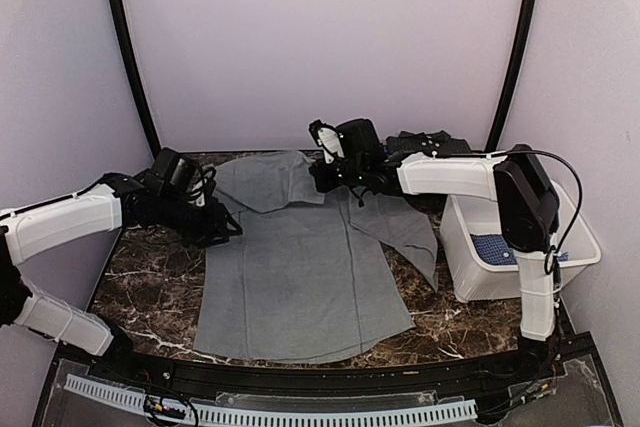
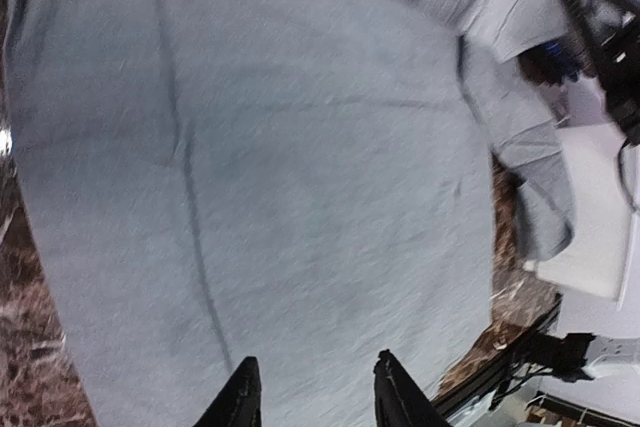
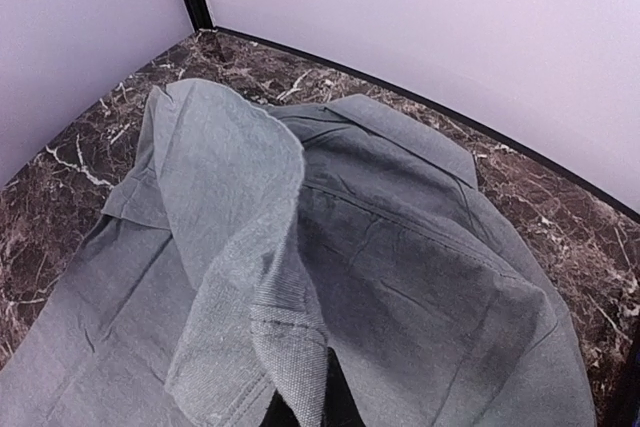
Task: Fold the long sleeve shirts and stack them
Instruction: Pass from the left arm to the right, then pick up the flattened shirt from the center of the board.
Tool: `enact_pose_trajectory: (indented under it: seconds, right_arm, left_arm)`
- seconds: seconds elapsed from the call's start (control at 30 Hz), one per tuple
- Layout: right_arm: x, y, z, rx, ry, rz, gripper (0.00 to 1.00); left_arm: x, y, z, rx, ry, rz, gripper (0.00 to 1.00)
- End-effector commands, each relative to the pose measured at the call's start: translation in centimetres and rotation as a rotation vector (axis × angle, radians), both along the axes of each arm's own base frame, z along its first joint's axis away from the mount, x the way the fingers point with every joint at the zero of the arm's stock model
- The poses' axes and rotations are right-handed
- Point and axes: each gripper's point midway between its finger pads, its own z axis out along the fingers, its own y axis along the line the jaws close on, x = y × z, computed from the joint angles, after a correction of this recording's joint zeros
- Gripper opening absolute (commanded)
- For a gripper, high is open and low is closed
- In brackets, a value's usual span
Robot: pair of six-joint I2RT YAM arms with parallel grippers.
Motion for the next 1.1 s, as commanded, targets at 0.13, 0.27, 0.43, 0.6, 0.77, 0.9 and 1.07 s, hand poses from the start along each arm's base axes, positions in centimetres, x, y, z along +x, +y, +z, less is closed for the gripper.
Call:
enact_pose_trajectory:
  seconds: [0.13, 0.27, 0.43, 0.6, 0.77, 0.9, 1.07]
  right_arm:
    - [-1.8, 0.1, -3.4, -0.065, 0.129, 0.066, 0.0]
    - [-2.4, -0.3, -5.2, -0.085, 0.162, 0.075, 0.0]
    - [-3.0, -0.4, -6.3, -0.079, 0.188, 0.084, 0.0]
    - [-3.2, -0.3, -6.4, -0.068, 0.2, 0.088, 0.0]
    - [-3.4, -0.5, -6.4, -0.07, 0.202, 0.085, 0.0]
    - [-3.5, -0.4, -6.3, -0.061, 0.211, 0.089, 0.0]
    - [-3.5, -0.4, -6.1, -0.059, 0.211, 0.086, 0.0]
  left_arm:
    - [-12.1, 5.9, -8.4, 0.292, 0.299, 0.116, 0.3]
    - [-16.5, 6.7, -10.1, 0.31, 0.396, 0.133, 0.29]
    - [-19.6, 8.0, -10.9, 0.379, 0.46, 0.157, 0.27]
    - [-21.2, 9.0, -12.6, 0.405, 0.497, 0.18, 0.23]
    - [-21.8, 9.8, -13.7, 0.436, 0.503, 0.198, 0.22]
    - [-22.0, 9.4, -14.7, 0.411, 0.508, 0.191, 0.22]
    - [-21.5, 8.8, -14.6, 0.392, 0.486, 0.18, 0.22]
